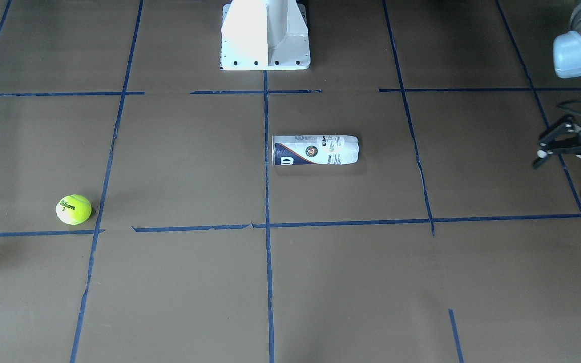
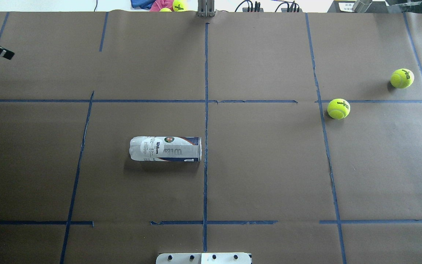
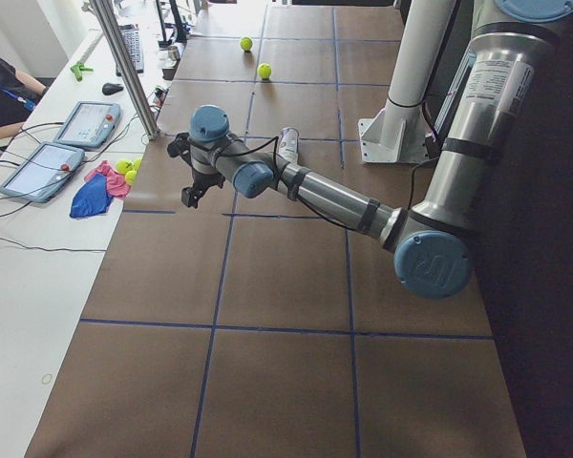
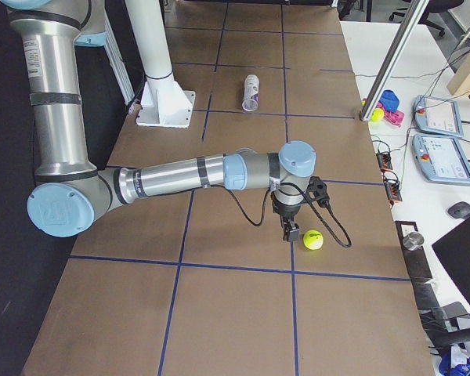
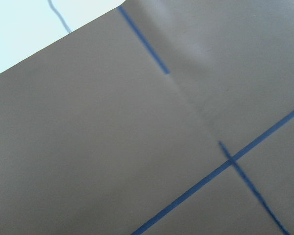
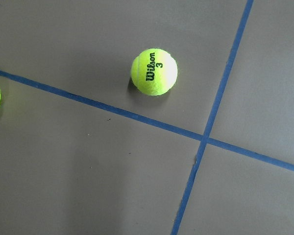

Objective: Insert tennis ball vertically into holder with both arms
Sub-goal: 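Move the left gripper down to the clear can lying on its side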

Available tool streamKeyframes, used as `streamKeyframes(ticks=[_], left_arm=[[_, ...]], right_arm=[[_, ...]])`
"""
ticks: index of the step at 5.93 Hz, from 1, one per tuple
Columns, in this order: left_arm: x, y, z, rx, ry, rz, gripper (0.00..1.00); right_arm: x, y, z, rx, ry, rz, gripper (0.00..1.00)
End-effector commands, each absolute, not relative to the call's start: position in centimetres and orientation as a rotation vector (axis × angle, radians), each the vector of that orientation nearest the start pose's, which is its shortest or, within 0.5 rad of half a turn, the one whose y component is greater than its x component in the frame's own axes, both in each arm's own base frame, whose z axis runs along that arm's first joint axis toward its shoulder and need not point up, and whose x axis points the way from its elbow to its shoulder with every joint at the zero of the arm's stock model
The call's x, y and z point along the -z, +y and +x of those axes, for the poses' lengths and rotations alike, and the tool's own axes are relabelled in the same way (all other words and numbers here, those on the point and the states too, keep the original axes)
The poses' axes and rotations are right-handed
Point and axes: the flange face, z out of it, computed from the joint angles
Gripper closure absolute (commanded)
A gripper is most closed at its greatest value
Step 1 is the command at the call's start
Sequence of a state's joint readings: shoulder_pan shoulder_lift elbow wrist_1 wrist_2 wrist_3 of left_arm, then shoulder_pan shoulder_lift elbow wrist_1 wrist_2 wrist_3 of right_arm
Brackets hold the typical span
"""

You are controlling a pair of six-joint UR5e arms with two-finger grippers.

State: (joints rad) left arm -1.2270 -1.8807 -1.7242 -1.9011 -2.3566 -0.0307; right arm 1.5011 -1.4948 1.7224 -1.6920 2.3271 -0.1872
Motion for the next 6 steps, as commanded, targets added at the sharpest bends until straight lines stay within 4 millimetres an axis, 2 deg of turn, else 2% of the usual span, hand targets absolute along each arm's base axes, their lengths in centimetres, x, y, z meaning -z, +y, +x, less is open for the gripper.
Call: streamKeyframes(ticks=[1,2,3,4,5,6], left_arm=[[-27.1,-57.4,25.8,-0.794,0.934,0.708,0.0],[-24.4,-56.4,29.9,-0.805,0.878,0.763,0.0],[-22.9,-53.8,35.0,-0.864,0.881,0.77,0.0],[-19.1,-52.0,39.2,-0.9,0.86,0.749,0.0],[-14.4,-49.6,43.5,-0.943,0.826,0.714,0.0],[-11.6,-46.7,47.6,-1.011,0.764,0.692,0.0]], right_arm=[[-55.6,-52.5,2.8,0.287,-0.751,0.151,0.0],[-55.6,-52.5,2.8,0.287,-0.751,0.151,0.0],[-55.6,-52.5,2.8,0.287,-0.751,0.151,0.0],[-55.6,-52.5,2.6,0.29,-0.751,0.15,0.0],[-55.6,-52.5,2.5,0.293,-0.751,0.149,0.0],[-55.7,-52.5,2.2,0.297,-0.752,0.146,0.0]])
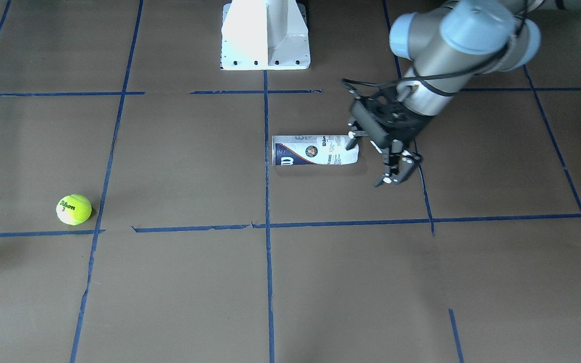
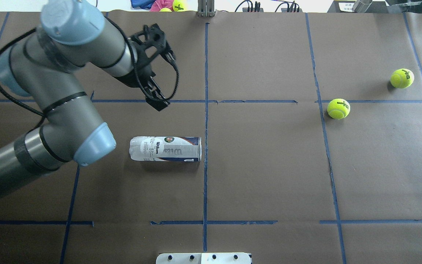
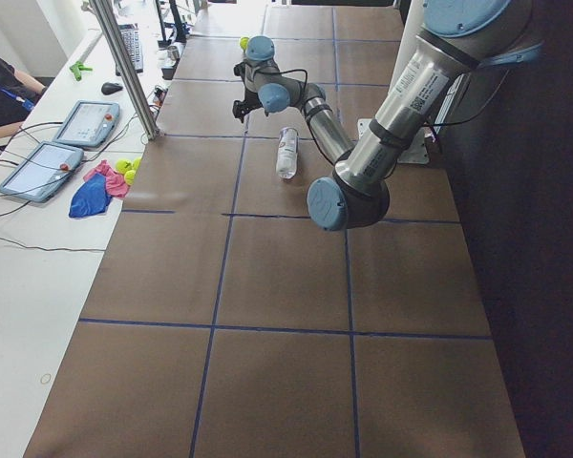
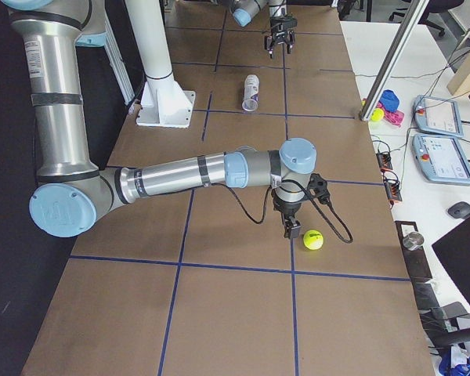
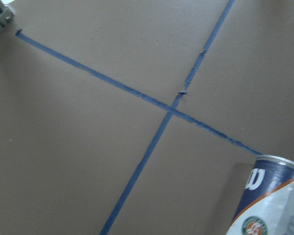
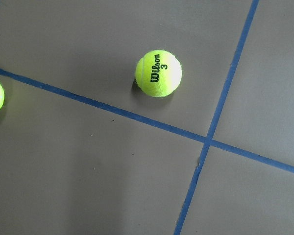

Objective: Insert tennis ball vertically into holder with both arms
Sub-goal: 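Move the left gripper down to the clear can lying on its side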

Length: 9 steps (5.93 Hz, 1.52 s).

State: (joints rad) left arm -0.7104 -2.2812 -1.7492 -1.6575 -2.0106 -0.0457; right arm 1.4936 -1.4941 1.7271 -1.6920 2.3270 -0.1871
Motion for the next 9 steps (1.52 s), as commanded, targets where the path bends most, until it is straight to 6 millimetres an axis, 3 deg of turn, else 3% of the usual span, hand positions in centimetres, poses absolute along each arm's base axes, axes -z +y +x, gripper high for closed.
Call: streamKeyframes(ticks=[1,2,3,4,5,7,9], left_arm=[[-9.8,-46.0,49.3,-1.103,0.665,0.679,0.0],[-9.3,-44.4,51.5,-1.236,0.54,0.647,0.0],[-8.8,-45.2,53.3,-1.28,0.453,0.589,0.0],[-9.8,-42.9,57.0,-1.336,0.386,0.55,0.0],[-11.0,-42.0,59.1,-1.359,0.354,0.523,0.0],[-12.7,-40.6,60.9,-1.387,0.344,0.487,0.0],[-14.9,-40.6,62.5,-1.394,0.306,0.458,0.0]], right_arm=[[-55.6,-52.6,2.2,0.298,-0.752,0.147,0.0],[-55.6,-52.6,2.2,0.299,-0.75,0.146,0.0],[-55.5,-53.0,2.0,0.301,-0.75,0.147,0.0],[-55.5,-53.0,2.0,0.301,-0.75,0.147,0.0],[-55.6,-53.0,2.0,0.302,-0.751,0.145,0.0],[-55.5,-53.1,2.0,0.303,-0.75,0.147,0.0],[-55.5,-53.1,1.7,0.307,-0.751,0.145,0.0]])
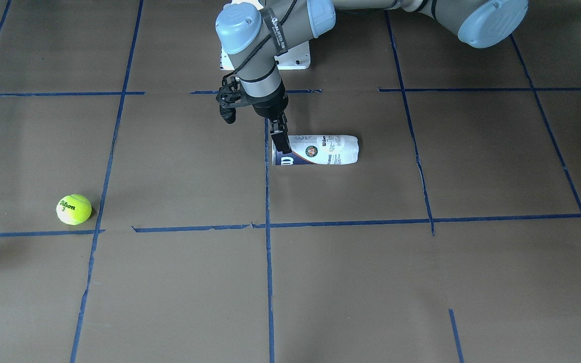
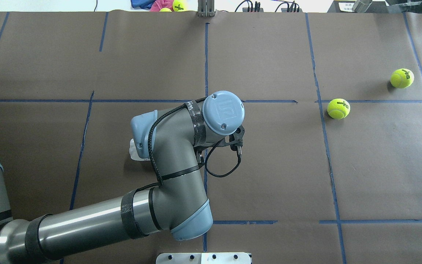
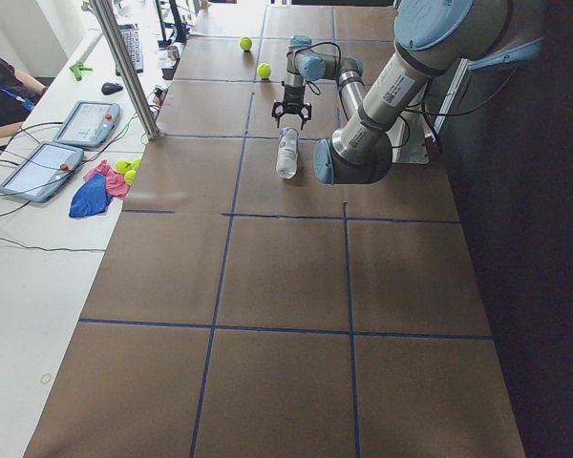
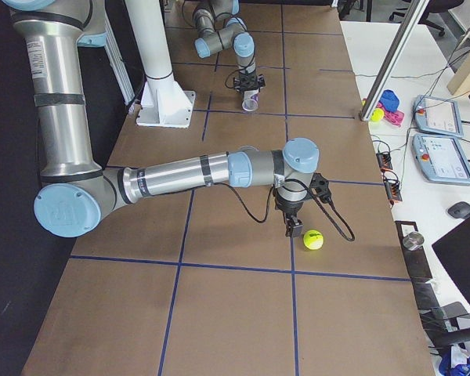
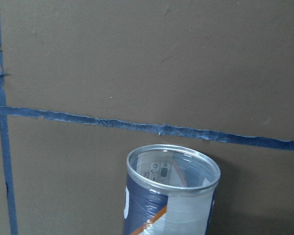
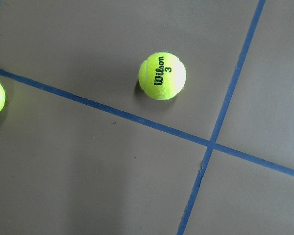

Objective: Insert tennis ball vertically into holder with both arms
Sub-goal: 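Move the left gripper down to the clear can lying on its side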

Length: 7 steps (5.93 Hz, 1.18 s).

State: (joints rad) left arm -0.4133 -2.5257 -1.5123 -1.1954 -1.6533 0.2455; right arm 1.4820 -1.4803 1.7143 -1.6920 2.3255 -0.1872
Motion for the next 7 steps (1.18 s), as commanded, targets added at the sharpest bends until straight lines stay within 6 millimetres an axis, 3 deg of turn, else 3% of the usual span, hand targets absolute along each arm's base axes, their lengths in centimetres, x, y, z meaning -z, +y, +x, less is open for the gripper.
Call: streamKeyframes(ticks=[1,4,7], left_arm=[[-15.4,-40.6,63.5,-1.397,0.304,0.472,0.0],[-17.8,-40.8,65.5,-1.398,0.306,0.468,0.0],[-17.9,-40.8,65.6,-1.396,0.314,0.479,0.05]], right_arm=[[-55.5,-53.2,1.6,0.31,-0.75,0.144,0.0],[-55.6,-53.2,1.5,0.311,-0.75,0.142,0.0],[-55.6,-53.2,1.3,0.314,-0.75,0.141,0.0]])
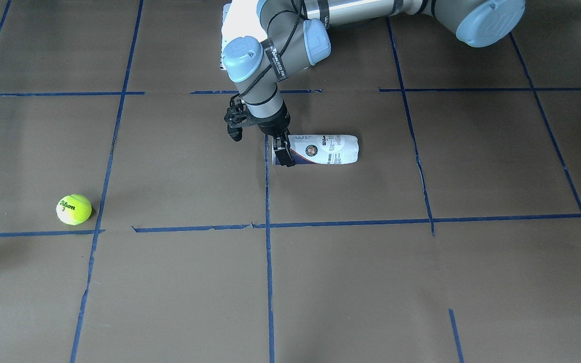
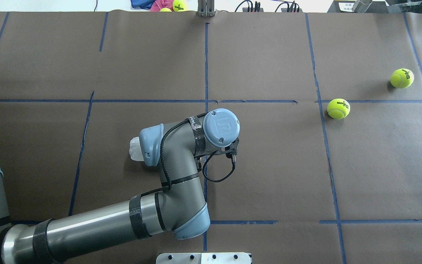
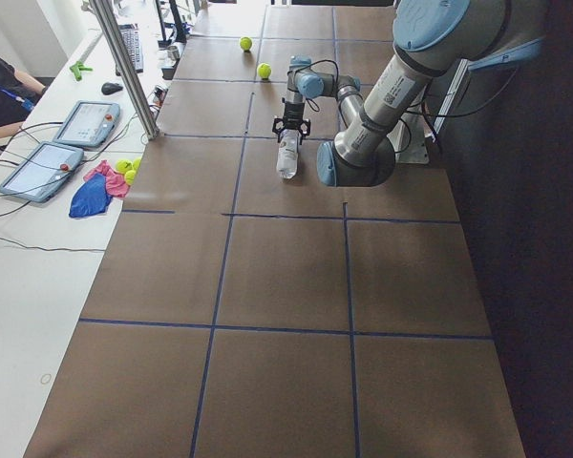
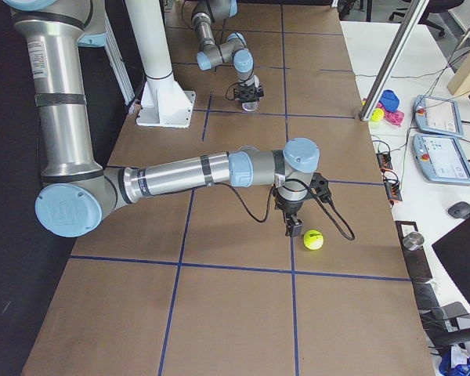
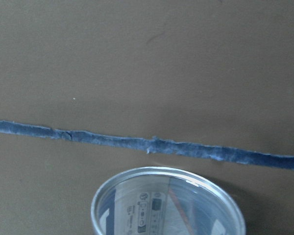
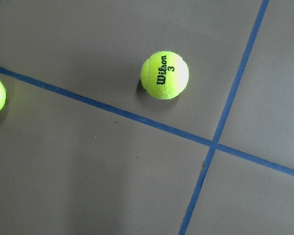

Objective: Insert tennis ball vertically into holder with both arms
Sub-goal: 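Grasp the clear can with the left gripper and lift it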

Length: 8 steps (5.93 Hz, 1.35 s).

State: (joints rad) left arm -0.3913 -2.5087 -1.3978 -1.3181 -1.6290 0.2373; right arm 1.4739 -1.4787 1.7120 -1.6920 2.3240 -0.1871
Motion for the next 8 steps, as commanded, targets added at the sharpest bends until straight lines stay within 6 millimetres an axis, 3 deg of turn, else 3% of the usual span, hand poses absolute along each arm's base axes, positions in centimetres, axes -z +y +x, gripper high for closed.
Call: streamKeyframes(ticks=[1,2,4,5,7,8], left_arm=[[-17.8,-40.9,65.6,-1.394,0.322,0.495,0.13],[-17.7,-40.9,65.6,-1.369,0.329,0.493,0.2],[-17.3,-40.8,65.5,-1.36,0.335,0.5,0.24],[-15.7,-41.3,64.4,-1.351,0.348,0.532,0.24],[-9.2,-44.4,56.7,-1.254,0.415,0.691,0.23],[-6.1,-45.5,52.6,-1.223,0.546,0.757,0.23]], right_arm=[[-55.7,-53.2,1.3,0.313,-0.75,0.139,0.0],[-55.7,-53.2,1.2,0.314,-0.75,0.139,0.0],[-55.7,-53.2,1.2,0.314,-0.75,0.139,0.0],[-55.7,-53.2,1.1,0.316,-0.75,0.138,0.0],[-55.5,-53.2,1.1,0.318,-0.75,0.142,0.0],[-55.4,-53.2,1.1,0.316,-0.752,0.142,0.0]])
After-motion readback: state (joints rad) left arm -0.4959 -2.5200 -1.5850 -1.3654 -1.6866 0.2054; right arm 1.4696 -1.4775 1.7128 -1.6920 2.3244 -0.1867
